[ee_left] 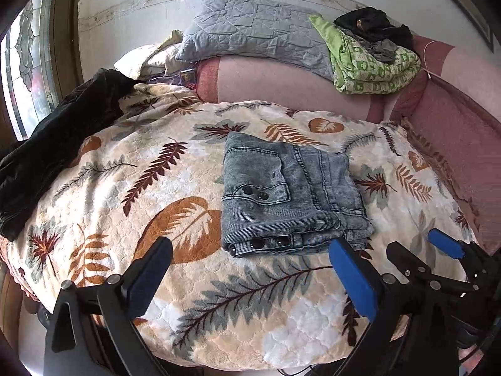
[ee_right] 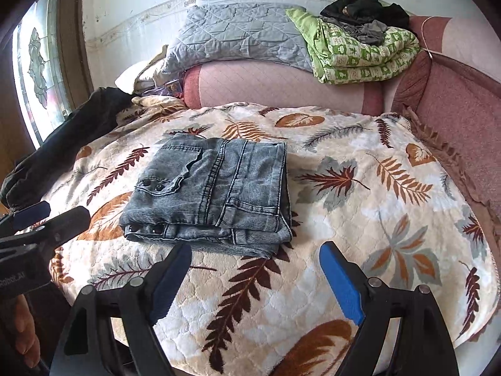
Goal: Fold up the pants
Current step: 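Release the folded jeans and lift both tools away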
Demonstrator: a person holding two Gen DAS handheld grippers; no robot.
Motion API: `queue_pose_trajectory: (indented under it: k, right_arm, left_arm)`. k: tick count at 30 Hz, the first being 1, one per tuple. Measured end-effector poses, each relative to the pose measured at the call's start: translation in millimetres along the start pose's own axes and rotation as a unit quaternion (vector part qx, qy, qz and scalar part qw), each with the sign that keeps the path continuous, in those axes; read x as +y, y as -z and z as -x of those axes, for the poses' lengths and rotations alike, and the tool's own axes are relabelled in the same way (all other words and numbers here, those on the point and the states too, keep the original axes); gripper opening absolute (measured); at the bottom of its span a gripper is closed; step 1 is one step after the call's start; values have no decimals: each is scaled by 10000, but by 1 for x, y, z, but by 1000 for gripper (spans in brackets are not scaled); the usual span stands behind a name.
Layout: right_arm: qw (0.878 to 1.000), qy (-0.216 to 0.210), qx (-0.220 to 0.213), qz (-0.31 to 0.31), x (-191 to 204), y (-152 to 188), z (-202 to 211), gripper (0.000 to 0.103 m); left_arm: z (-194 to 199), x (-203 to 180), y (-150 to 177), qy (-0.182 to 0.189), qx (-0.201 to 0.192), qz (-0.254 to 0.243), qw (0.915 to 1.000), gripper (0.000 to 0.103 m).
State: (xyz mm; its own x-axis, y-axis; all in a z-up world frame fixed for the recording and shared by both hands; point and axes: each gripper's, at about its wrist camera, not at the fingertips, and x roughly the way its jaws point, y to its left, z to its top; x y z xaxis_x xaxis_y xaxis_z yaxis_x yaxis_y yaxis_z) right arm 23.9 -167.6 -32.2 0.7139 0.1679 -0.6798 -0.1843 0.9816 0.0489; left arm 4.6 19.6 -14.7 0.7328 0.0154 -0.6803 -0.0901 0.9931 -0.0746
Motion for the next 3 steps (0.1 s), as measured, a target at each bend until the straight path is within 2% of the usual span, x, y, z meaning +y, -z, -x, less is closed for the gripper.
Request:
queue_pose_trajectory:
  k: [3]
  right_arm:
    - [10000, 36, -20, 14, -3, 0, 2, 86]
  left_arm:
    - [0, -5, -4, -53, -51, -59, 10000, 101]
